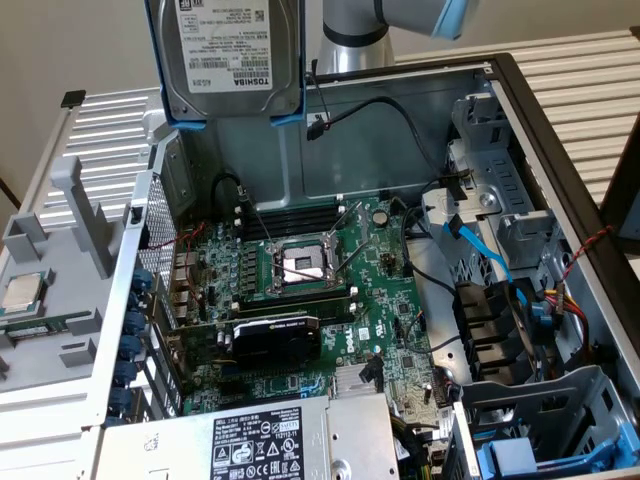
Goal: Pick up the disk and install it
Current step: 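Pick up the disk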
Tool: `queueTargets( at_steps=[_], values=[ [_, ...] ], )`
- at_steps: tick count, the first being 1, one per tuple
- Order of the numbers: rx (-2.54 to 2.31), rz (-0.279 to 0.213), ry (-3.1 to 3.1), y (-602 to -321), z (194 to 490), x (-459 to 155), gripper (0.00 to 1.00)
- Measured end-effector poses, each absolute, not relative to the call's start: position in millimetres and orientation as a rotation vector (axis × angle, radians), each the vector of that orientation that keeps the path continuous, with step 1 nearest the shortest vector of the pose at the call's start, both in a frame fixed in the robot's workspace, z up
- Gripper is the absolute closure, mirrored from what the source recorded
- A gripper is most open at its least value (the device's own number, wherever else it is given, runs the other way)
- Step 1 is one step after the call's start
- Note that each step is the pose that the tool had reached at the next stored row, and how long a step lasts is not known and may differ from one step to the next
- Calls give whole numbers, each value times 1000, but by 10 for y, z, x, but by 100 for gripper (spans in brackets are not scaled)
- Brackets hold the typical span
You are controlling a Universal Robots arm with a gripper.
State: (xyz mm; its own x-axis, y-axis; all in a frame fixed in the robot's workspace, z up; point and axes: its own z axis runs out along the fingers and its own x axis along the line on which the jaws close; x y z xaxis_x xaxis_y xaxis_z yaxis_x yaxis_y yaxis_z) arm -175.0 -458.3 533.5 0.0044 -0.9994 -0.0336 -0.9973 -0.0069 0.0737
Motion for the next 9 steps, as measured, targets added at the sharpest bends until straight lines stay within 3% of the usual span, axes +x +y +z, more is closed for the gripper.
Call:
queueTargets(
  at_steps=[9],
  values=[
    [2193, -144, -2181, -4712, 5335, -1637, 63]
  ],
)
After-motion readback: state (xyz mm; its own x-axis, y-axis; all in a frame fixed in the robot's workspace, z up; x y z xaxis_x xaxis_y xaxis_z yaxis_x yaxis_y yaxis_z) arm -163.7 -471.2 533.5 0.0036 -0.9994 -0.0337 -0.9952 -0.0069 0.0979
